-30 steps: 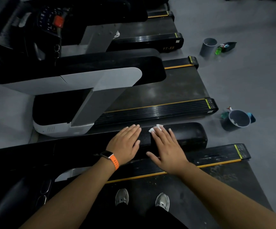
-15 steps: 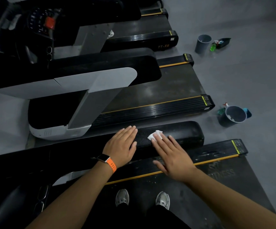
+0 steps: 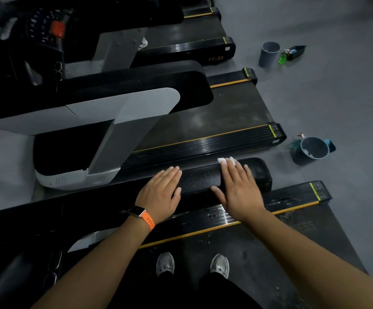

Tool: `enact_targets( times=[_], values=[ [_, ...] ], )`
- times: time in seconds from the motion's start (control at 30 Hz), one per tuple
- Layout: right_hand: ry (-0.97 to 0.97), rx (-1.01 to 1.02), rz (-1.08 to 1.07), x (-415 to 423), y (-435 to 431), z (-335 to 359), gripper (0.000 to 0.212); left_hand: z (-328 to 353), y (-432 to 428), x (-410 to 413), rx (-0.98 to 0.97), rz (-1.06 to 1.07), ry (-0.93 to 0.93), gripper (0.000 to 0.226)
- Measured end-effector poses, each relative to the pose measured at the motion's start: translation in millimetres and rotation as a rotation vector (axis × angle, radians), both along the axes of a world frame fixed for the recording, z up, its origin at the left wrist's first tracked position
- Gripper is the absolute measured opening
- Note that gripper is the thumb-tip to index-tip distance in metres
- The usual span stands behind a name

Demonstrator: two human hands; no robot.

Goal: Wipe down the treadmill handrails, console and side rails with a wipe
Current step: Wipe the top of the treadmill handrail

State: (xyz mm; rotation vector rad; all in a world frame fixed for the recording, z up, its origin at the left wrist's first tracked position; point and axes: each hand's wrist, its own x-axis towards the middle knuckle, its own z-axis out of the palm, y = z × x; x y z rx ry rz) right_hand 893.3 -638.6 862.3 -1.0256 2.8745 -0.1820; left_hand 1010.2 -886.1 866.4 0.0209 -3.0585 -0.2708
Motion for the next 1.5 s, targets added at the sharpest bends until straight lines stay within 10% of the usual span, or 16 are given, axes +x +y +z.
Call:
enact_targets(
  times=[0.17,1.1,1.5],
  values=[
    [0.019,0.03,0.235,18.1,8.7,-6.1,0.086,0.6,-1.0,0.1,0.004,0.003,-0.019,0.057],
    [-0.033,-0.138,-0.062,-16.4,38.0,-9.4,0.079,3.4,40.9,-38.2,-0.009,-0.142,-0.089,0.062],
    [0.04,-0.144,0.134,17.8,57.9,-28.5,0.076,-2.5,55.7,-51.0,-0.042,-0.136,-0.075,0.059]
  ],
)
